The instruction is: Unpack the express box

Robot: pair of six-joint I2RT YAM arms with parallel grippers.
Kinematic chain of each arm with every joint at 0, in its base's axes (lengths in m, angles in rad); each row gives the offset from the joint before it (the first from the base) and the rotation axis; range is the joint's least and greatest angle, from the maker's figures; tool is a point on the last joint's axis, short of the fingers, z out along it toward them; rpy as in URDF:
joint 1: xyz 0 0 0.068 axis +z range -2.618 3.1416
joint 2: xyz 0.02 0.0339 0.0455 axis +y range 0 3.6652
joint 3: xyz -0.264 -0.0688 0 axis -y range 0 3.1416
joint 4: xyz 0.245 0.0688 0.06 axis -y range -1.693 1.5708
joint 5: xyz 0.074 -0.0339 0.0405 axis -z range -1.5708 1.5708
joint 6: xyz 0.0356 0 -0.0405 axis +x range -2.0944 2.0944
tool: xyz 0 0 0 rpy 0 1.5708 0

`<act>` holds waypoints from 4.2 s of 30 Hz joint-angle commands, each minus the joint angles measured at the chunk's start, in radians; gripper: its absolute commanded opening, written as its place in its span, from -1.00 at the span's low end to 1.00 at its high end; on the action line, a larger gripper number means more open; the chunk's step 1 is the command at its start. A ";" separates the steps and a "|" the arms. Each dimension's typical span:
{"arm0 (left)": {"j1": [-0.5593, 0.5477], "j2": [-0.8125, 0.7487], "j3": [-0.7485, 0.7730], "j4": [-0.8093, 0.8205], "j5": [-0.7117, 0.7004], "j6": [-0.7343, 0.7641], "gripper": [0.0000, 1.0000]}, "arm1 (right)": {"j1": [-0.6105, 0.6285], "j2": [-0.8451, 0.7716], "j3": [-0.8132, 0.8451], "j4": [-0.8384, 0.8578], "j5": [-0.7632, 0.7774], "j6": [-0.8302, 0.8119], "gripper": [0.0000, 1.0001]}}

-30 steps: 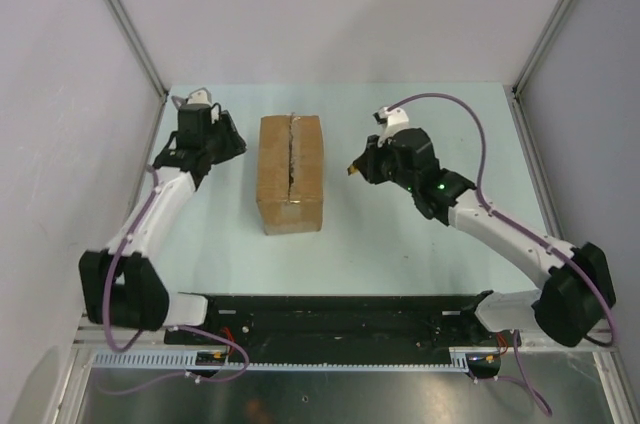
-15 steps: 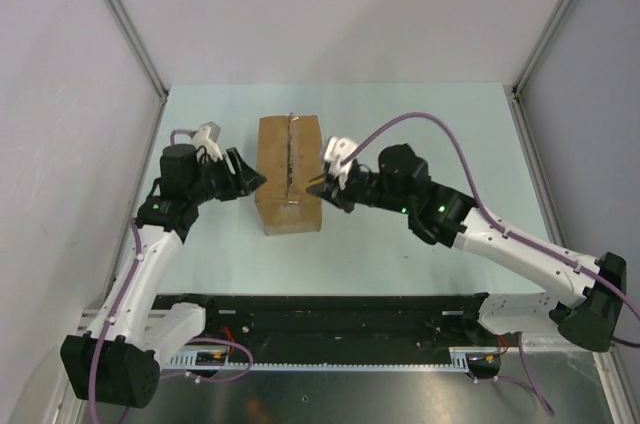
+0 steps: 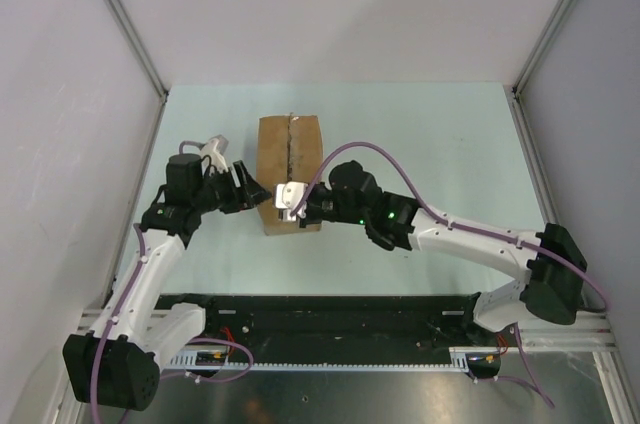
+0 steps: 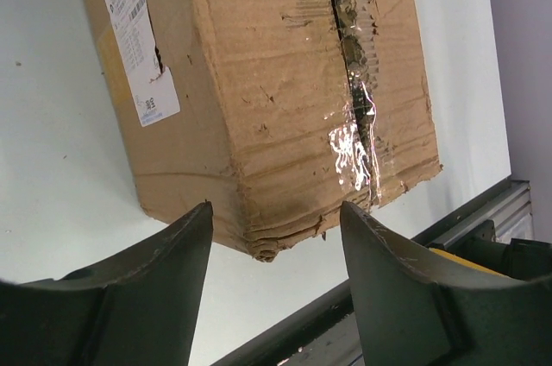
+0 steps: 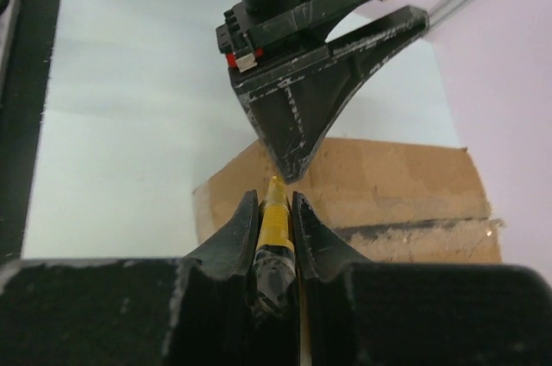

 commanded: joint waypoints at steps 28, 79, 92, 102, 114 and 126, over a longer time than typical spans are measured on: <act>-0.002 0.045 0.028 0.016 0.004 0.087 0.00 | 0.026 -0.016 -0.156 0.263 0.019 -0.197 -1.00; -0.001 0.045 0.027 0.000 -0.004 0.105 0.20 | 0.036 0.019 -0.209 0.393 0.082 -0.326 -1.00; -0.001 0.057 0.030 0.000 -0.009 0.108 0.20 | 0.036 -0.008 -0.209 0.385 0.057 -0.307 -1.00; -0.001 0.063 0.033 -0.001 -0.013 0.108 0.21 | 0.045 -0.048 -0.208 0.320 0.022 -0.280 -1.00; -0.001 0.063 0.035 0.000 -0.010 0.104 0.21 | 0.055 -0.037 -0.209 0.323 0.010 -0.263 -1.00; -0.001 0.071 0.039 -0.001 -0.003 0.105 0.21 | 0.061 -0.025 -0.208 0.306 0.030 -0.247 -1.00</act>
